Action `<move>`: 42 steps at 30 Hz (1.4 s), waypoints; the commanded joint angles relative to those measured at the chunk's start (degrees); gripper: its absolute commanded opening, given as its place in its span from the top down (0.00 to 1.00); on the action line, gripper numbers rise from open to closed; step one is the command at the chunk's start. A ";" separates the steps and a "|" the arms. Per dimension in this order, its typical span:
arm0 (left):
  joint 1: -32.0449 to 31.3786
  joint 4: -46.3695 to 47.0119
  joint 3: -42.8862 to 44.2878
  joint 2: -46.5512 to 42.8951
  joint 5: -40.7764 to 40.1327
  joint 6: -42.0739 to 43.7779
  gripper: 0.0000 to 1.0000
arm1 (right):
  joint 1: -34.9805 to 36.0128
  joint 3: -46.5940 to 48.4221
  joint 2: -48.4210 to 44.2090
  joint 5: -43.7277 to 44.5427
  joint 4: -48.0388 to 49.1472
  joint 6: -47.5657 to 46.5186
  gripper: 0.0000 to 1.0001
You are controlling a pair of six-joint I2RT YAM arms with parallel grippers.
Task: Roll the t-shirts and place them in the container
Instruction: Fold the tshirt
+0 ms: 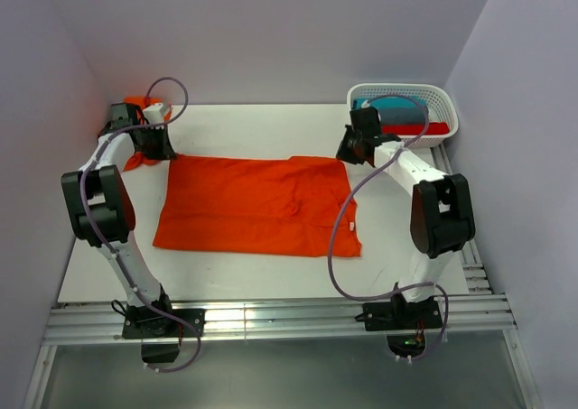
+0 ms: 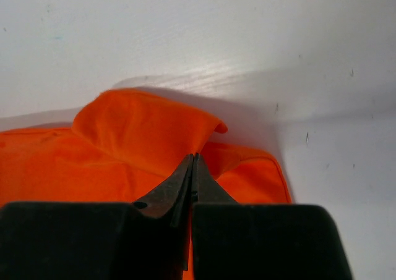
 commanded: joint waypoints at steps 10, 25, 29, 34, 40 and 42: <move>1.43 -7.03 -7.08 -10.18 3.67 6.87 1.00 | 2.96 -11.84 -13.30 5.58 -0.09 3.99 1.00; 3.45 -8.26 -12.10 -13.79 2.26 8.63 1.00 | 5.24 -24.50 -25.61 6.55 0.61 8.12 1.00; 3.54 -8.09 -13.06 -14.05 2.35 8.90 1.00 | 5.68 -26.61 -26.58 6.91 0.87 8.56 1.00; 3.45 -8.44 -14.55 -14.22 2.09 9.77 1.00 | 6.30 -29.60 -27.55 6.20 2.01 9.35 1.00; 3.45 -7.65 -17.89 -14.84 0.95 10.48 1.00 | 6.74 -32.76 -27.46 5.85 3.33 10.23 1.00; 3.45 -7.65 -18.77 -14.58 0.60 11.18 1.00 | 6.83 -33.64 -26.41 5.15 3.86 10.41 1.00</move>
